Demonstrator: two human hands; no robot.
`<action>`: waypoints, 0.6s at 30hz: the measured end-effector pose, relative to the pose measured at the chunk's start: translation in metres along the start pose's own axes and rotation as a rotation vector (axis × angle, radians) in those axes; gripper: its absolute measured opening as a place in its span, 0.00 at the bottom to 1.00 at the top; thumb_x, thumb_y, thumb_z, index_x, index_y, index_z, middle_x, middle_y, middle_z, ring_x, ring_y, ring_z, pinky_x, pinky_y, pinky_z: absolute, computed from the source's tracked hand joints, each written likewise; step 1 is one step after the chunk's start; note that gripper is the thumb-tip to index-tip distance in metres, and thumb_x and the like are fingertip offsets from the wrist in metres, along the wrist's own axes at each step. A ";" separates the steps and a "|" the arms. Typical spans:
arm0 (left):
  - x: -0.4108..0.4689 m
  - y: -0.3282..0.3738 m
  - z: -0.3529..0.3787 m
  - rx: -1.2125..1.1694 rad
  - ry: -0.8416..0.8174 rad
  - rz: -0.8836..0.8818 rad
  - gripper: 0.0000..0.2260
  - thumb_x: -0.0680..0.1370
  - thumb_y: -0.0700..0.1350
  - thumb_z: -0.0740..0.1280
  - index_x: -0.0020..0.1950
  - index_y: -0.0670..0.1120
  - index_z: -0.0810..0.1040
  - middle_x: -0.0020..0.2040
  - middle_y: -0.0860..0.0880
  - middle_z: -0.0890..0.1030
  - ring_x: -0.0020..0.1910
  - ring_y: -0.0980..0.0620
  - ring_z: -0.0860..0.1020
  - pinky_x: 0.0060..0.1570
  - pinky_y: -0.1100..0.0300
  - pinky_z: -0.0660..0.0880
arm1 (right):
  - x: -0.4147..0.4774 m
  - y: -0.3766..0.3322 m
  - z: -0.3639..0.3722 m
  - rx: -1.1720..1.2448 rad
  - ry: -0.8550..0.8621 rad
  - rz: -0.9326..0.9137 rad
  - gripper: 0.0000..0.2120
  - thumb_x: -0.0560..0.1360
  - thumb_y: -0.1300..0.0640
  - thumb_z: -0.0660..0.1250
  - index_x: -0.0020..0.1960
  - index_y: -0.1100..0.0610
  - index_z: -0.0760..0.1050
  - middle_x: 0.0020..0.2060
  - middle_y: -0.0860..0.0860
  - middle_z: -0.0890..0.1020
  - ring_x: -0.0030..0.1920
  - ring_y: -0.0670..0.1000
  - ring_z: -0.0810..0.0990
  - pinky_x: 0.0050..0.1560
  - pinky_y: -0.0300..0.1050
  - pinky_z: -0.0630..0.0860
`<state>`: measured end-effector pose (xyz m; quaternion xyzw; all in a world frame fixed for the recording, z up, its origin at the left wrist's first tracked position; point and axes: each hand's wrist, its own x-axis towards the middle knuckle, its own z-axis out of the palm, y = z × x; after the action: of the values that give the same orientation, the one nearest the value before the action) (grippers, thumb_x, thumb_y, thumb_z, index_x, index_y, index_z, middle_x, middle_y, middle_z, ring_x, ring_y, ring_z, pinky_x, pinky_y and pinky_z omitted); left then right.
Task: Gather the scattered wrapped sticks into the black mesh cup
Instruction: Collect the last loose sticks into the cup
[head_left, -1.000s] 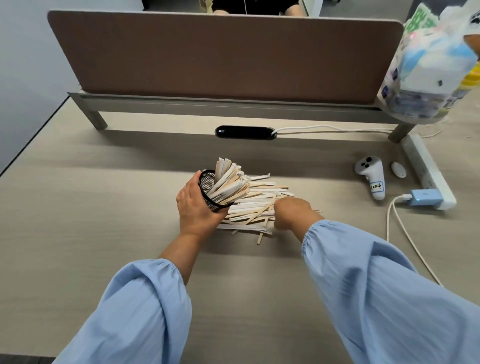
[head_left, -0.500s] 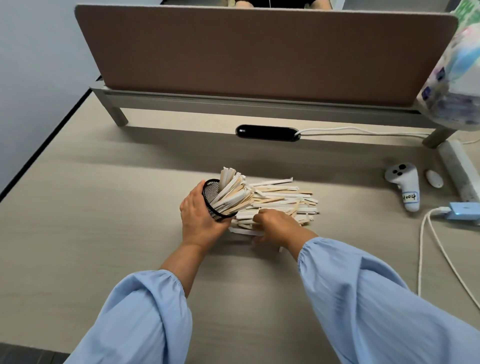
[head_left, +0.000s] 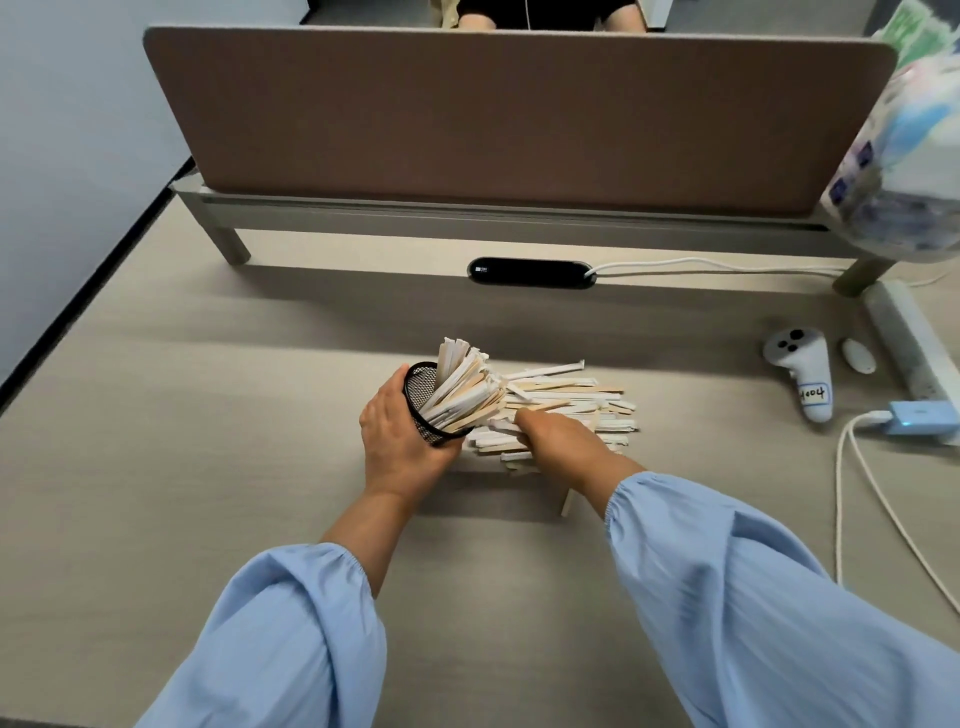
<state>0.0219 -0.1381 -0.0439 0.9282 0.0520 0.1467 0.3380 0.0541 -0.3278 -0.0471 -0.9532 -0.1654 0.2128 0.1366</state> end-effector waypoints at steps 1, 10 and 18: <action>0.001 0.001 0.000 -0.002 0.000 0.007 0.41 0.60 0.59 0.67 0.66 0.39 0.63 0.60 0.38 0.74 0.58 0.36 0.72 0.59 0.43 0.67 | 0.001 0.002 -0.002 0.009 0.014 0.007 0.03 0.78 0.59 0.54 0.48 0.55 0.65 0.53 0.60 0.78 0.49 0.60 0.75 0.43 0.47 0.64; 0.005 0.011 0.007 -0.038 -0.017 0.047 0.39 0.60 0.58 0.66 0.65 0.39 0.64 0.60 0.38 0.75 0.57 0.37 0.72 0.59 0.44 0.66 | -0.016 0.020 -0.014 -0.179 -0.095 0.011 0.13 0.70 0.55 0.66 0.53 0.57 0.74 0.54 0.57 0.80 0.55 0.60 0.77 0.49 0.47 0.73; 0.009 0.014 0.012 -0.044 -0.035 0.042 0.40 0.60 0.59 0.66 0.66 0.38 0.64 0.61 0.38 0.74 0.59 0.37 0.71 0.60 0.44 0.65 | -0.018 0.035 -0.001 -0.218 -0.121 -0.011 0.42 0.63 0.57 0.75 0.71 0.56 0.57 0.62 0.57 0.67 0.62 0.59 0.70 0.60 0.49 0.70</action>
<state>0.0342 -0.1548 -0.0415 0.9237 0.0235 0.1387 0.3563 0.0480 -0.3664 -0.0517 -0.9470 -0.2008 0.2498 0.0230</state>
